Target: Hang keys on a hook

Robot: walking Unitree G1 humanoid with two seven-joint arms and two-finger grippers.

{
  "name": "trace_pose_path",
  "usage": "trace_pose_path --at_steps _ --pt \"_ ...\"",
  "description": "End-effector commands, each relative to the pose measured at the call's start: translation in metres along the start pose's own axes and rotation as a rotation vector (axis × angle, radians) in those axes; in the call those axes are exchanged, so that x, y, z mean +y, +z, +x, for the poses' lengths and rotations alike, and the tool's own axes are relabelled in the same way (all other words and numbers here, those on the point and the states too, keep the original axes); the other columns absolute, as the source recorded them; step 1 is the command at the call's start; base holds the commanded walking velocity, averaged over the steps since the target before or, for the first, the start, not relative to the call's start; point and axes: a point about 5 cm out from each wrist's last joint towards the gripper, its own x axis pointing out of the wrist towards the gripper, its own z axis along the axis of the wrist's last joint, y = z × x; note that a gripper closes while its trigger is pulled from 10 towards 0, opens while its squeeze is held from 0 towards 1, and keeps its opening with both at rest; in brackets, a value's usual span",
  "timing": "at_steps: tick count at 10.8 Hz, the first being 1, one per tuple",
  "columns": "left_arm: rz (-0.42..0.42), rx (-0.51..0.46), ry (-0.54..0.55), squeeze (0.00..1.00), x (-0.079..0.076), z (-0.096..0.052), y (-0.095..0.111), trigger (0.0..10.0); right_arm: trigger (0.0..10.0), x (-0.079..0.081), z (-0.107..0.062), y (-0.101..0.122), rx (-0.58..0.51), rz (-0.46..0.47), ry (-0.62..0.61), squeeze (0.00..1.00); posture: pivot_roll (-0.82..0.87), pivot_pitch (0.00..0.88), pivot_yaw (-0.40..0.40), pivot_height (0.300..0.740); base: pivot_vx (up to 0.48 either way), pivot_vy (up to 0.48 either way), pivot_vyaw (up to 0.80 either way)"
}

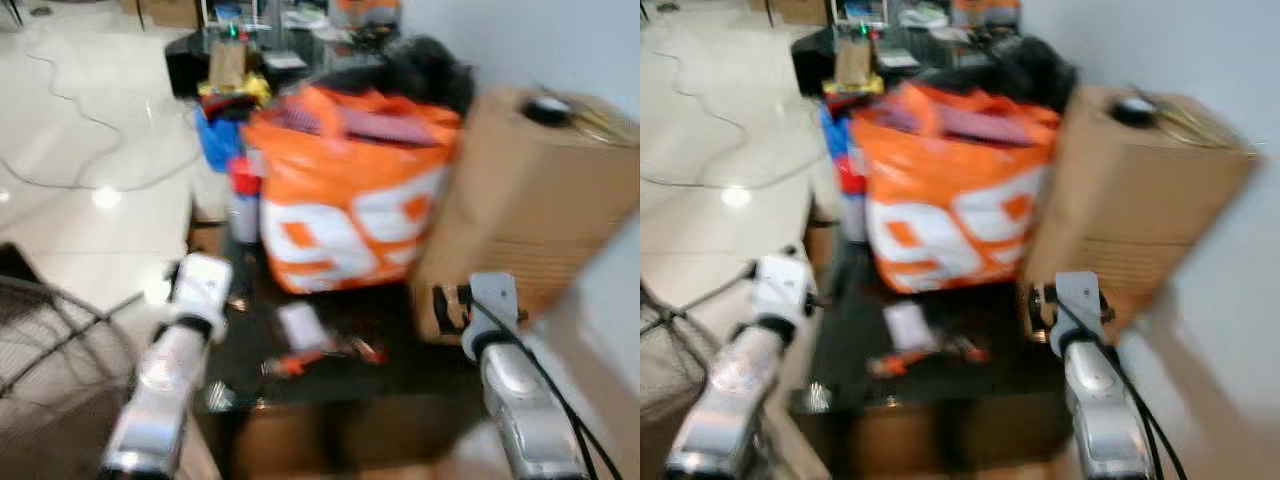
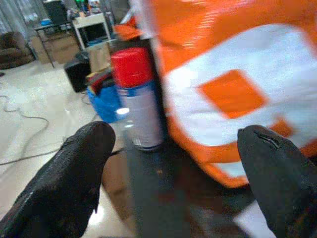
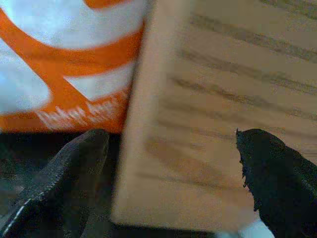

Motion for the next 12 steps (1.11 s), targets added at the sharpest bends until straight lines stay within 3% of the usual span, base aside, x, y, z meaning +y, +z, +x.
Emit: trace_pose_path --at_steps 1,5,6,7,9,12 --pt "0.007 -0.011 0.054 0.51 0.010 -0.008 0.001 10.0 10.0 0.010 0.003 0.006 -0.011 0.011 0.056 0.00 0.05 0.000 -0.099 0.740 0.000 0.000 0.00" --pt "0.071 0.030 0.073 0.51 0.019 -0.029 -0.011 10.0 10.0 0.040 0.002 -0.004 0.045 -0.049 0.254 0.00 0.10 0.000 -0.146 0.740 0.000 0.000 0.00" --pt "0.067 0.027 0.084 0.51 0.021 -0.035 -0.008 10.0 10.0 0.044 0.000 -0.011 0.068 -0.037 0.276 0.00 0.11 0.000 -0.143 0.740 0.000 0.000 0.00" --pt "0.062 0.045 0.055 0.53 0.018 -0.036 -0.009 10.0 10.0 0.039 -0.002 -0.019 0.106 0.016 0.222 0.00 0.11 0.000 -0.130 0.740 0.000 0.000 0.00" --pt "0.040 0.035 0.021 0.54 0.015 -0.023 -0.007 10.0 10.0 0.029 -0.003 -0.022 0.108 0.069 0.139 0.00 0.10 0.000 -0.096 0.740 0.000 0.000 0.00" --pt "0.040 0.026 -0.045 0.54 0.007 -0.011 -0.003 10.0 10.0 0.025 -0.004 -0.023 0.124 0.073 0.133 0.00 0.04 0.000 -0.033 0.740 0.000 0.000 0.00"
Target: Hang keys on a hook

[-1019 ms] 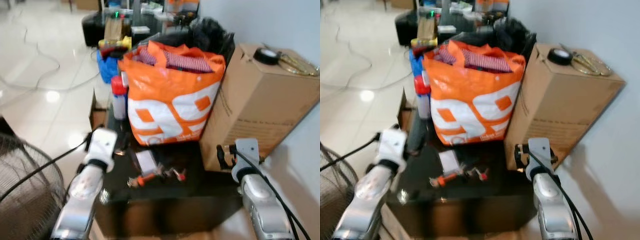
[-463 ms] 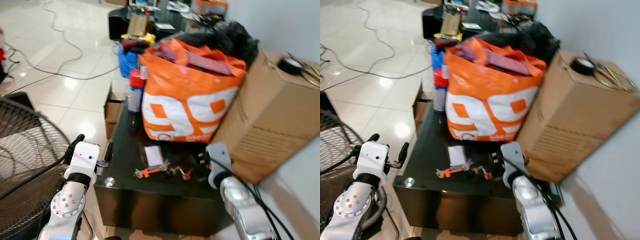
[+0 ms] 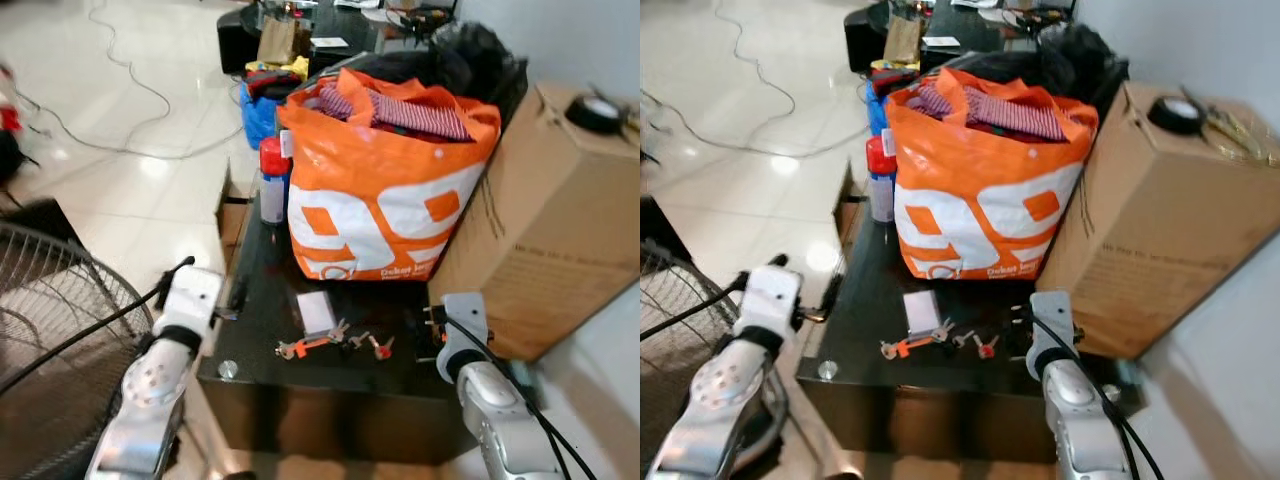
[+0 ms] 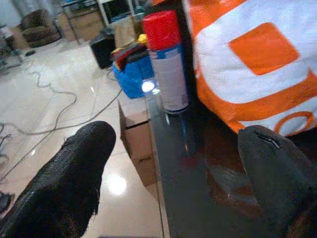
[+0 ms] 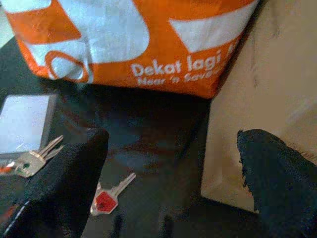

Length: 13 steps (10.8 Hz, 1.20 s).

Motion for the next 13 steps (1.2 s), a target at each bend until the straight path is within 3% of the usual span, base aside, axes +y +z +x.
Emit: trace_pose_path --at_steps 1,2,3,4,5,8,9,10,13 --pt "-0.001 0.009 -0.047 0.54 -0.007 0.002 -0.002 10.0 10.0 0.001 -0.002 -0.008 0.045 -0.009 0.024 0.00 0.02 0.000 -0.011 0.740 0.000 0.000 0.00" --pt "0.017 0.025 -0.101 0.53 -0.013 0.001 -0.006 10.0 10.0 0.005 0.001 -0.015 0.072 -0.038 0.043 0.00 0.01 0.000 -0.007 0.740 0.000 0.000 0.00" --pt "0.059 0.066 -0.178 0.53 -0.018 -0.004 -0.015 10.0 10.0 0.011 0.008 -0.016 0.081 -0.043 0.070 0.45 0.00 0.024 -0.012 0.740 0.000 0.000 0.00" --pt "0.094 0.088 -0.227 0.52 -0.019 -0.008 -0.022 10.0 10.0 0.015 0.012 -0.014 0.079 -0.040 0.087 0.98 0.00 0.031 -0.019 0.740 0.000 0.000 0.00" --pt "0.147 0.104 -0.322 0.53 -0.020 -0.013 -0.027 10.0 10.0 0.020 0.017 -0.013 0.090 -0.055 0.126 1.00 0.01 0.064 -0.047 0.740 0.000 0.000 0.00" --pt "0.231 0.137 -0.529 0.53 -0.014 -0.015 -0.034 10.0 10.0 0.031 0.031 -0.018 0.139 -0.135 0.223 1.00 0.02 0.096 -0.074 0.740 0.000 0.000 0.00" --pt "0.233 0.121 -0.545 0.53 -0.013 -0.011 -0.031 10.0 10.0 0.034 0.034 -0.020 0.156 -0.155 0.244 0.20 0.02 0.104 -0.075 0.740 0.000 0.000 0.00" --pt "0.228 0.110 -0.569 0.53 -0.013 -0.009 -0.028 10.0 10.0 0.036 0.036 -0.022 0.165 -0.175 0.259 0.04 0.02 0.105 -0.074 0.740 0.000 0.000 0.00" --pt "0.227 0.084 -0.661 0.53 -0.020 -0.006 -0.023 10.0 10.0 0.036 0.030 -0.023 0.177 -0.195 0.390 0.00 0.01 0.098 -0.048 0.740 0.000 0.000 0.00"
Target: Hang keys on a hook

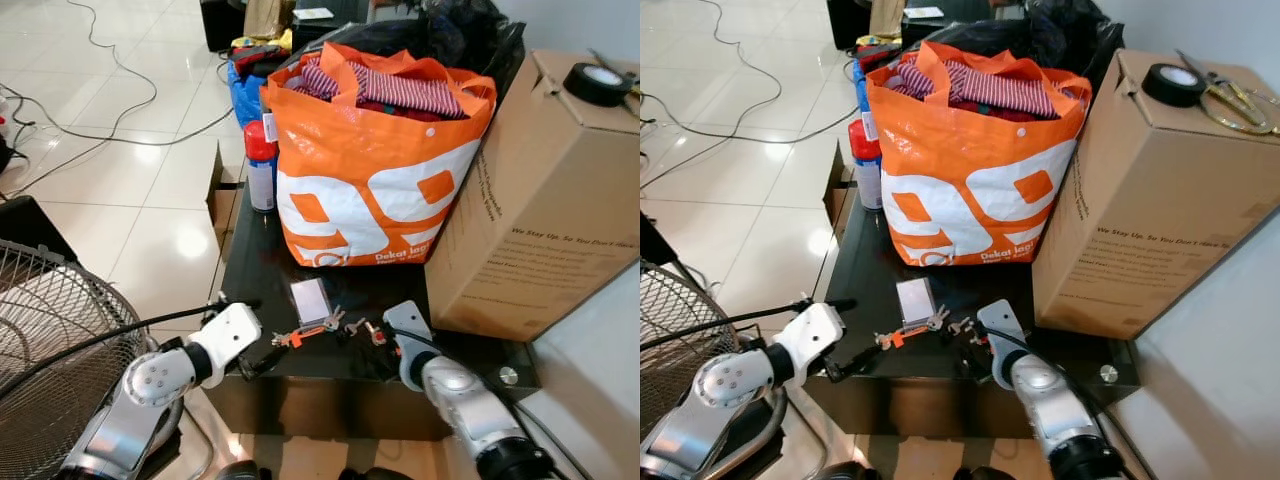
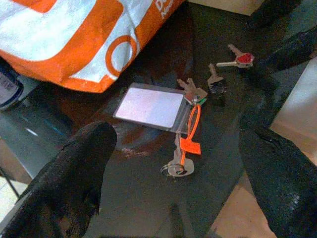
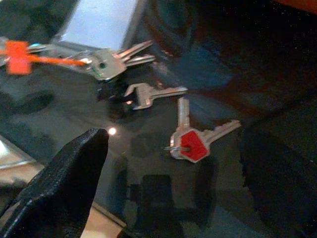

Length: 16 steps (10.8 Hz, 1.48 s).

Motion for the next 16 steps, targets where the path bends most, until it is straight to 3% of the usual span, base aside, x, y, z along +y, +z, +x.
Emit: trace_pose_path --at_steps 1,3,9,16 --pt "0.007 -0.002 -0.038 0.53 -0.003 0.003 0.000 10.0 5.0 -0.002 0.000 0.000 -0.013 -0.004 0.005 0.00 0.01 0.094 -0.040 0.740 0.000 0.000 0.00" --pt "0.008 0.013 -0.071 0.53 -0.004 0.004 -0.002 10.0 0.0 -0.002 0.004 0.000 -0.004 0.000 -0.027 0.00 0.01 0.089 -0.034 0.740 0.000 0.000 0.00" --pt "0.009 0.019 -0.088 0.53 -0.001 0.006 -0.002 10.0 0.0 0.004 0.020 0.000 0.024 0.005 -0.062 0.00 0.01 0.111 -0.037 0.740 0.000 0.000 0.00" --pt "0.006 0.032 -0.100 0.53 -0.003 0.007 -0.005 10.0 0.0 0.003 0.025 -0.005 0.051 -0.011 -0.072 0.00 0.01 0.111 -0.047 0.740 0.000 0.000 0.00"
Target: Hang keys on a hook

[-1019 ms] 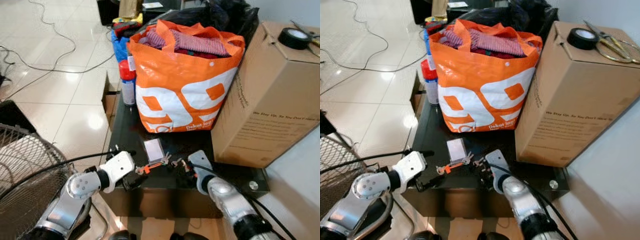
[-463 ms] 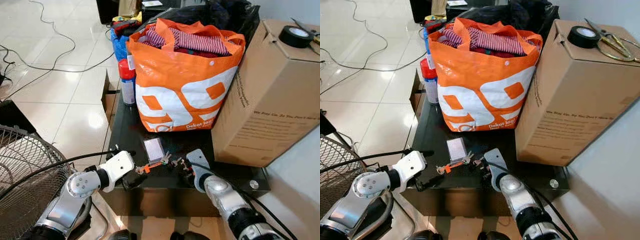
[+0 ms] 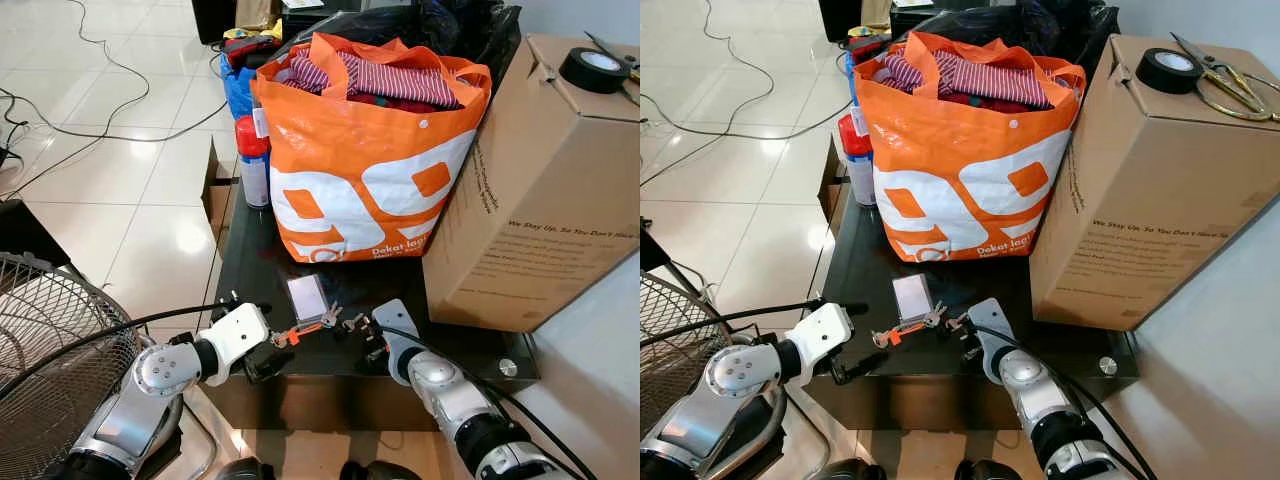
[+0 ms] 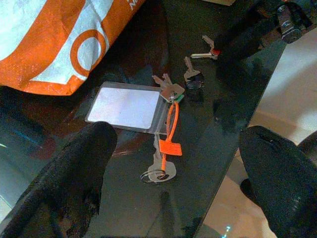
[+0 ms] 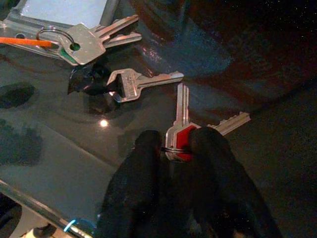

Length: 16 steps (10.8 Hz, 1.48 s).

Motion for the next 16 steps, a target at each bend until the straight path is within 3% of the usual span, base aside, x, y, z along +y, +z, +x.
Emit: trace_pose_path --at_steps 1,7,11,14,16 --pt "-0.001 0.012 -0.018 0.53 -0.002 0.001 -0.002 10.0 0.0 -0.001 0.000 -0.005 0.017 -0.003 -0.003 0.00 0.01 0.110 -0.047 0.740 0.000 0.000 0.00" --pt "0.000 0.003 -0.017 0.53 -0.002 0.006 0.001 10.0 0.0 -0.005 -0.001 -0.004 -0.001 0.014 0.004 0.00 0.00 0.098 -0.044 0.740 0.000 0.000 0.00" --pt "-0.003 -0.006 -0.002 0.53 -0.002 0.008 0.002 10.0 0.0 -0.011 -0.012 0.008 -0.119 0.106 0.095 0.00 0.00 0.076 -0.049 0.740 0.000 0.000 0.00" --pt "-0.005 -0.009 0.004 0.54 0.000 0.010 0.003 10.0 0.0 -0.020 -0.026 0.012 -0.191 0.255 0.120 0.00 0.00 0.065 -0.043 0.740 0.000 0.000 0.00" --pt "-0.002 -0.015 0.007 0.54 0.000 0.011 0.004 10.0 0.0 -0.028 -0.041 0.023 -0.283 0.488 0.167 0.00 -0.01 0.045 -0.039 0.740 0.000 0.000 0.00"
